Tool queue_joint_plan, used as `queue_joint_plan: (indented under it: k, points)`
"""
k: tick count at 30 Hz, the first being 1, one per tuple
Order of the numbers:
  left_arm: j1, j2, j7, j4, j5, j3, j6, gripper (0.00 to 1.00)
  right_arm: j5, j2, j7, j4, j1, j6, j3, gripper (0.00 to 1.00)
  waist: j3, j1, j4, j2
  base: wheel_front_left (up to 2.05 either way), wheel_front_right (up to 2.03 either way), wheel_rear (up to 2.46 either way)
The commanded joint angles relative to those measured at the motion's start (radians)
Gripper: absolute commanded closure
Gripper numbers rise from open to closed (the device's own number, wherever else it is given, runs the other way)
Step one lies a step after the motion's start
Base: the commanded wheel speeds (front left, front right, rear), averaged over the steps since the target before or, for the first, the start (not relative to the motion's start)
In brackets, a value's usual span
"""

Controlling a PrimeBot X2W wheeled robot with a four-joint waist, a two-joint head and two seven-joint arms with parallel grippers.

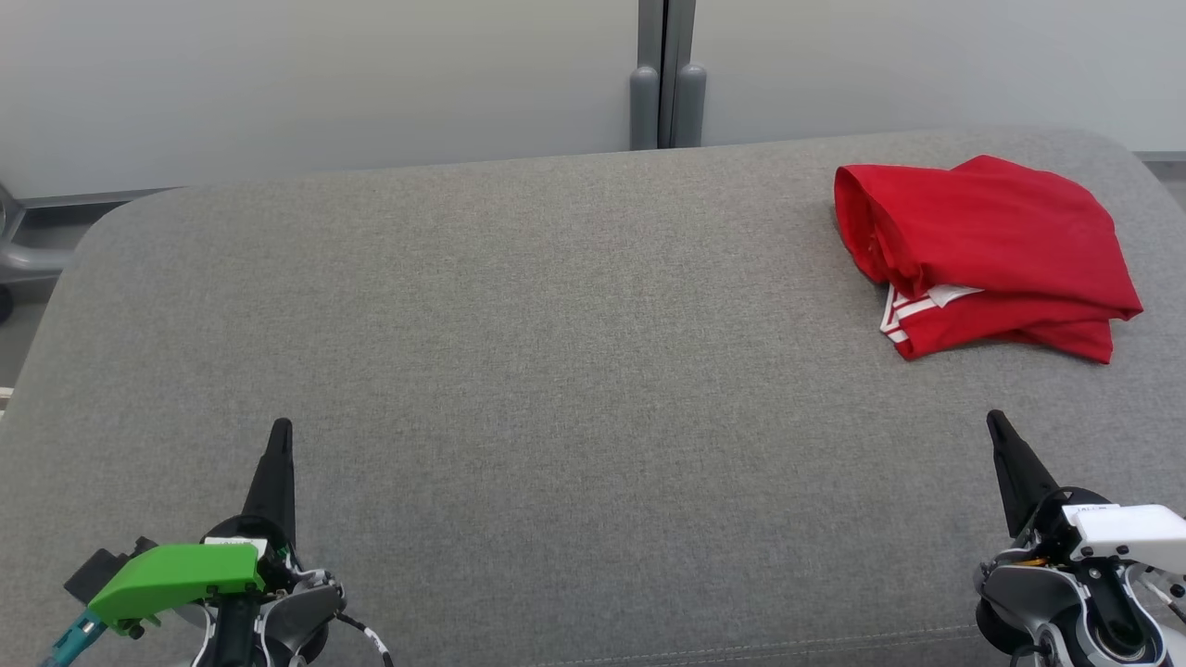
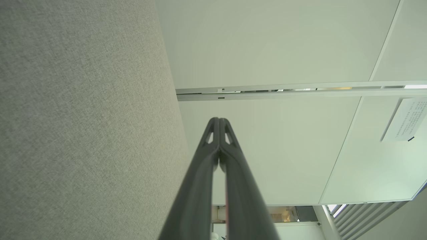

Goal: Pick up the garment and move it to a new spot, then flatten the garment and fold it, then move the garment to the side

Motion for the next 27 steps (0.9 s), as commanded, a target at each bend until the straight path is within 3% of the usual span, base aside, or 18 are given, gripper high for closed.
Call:
queue_joint_plan:
  k: [1, 27]
  points:
    - [-0.015, 0.002, 0.002, 0.0, -0.004, 0.0, -0.005, 1.0, 0.004, -0.002, -0.001, -0.004, -0.005, 0.0, -0.002, 1.0, 0.0, 0.0, 0.0, 0.0, 0.0, 0.0, 0.0]
    - [-0.015, 0.002, 0.002, -0.001, -0.004, 0.0, -0.005, 1.0, 0.004, -0.002, -0.001, -0.004, -0.005, 0.0, -0.001, 1.0, 0.0, 0.0, 0.0, 0.0, 0.0, 0.0, 0.0]
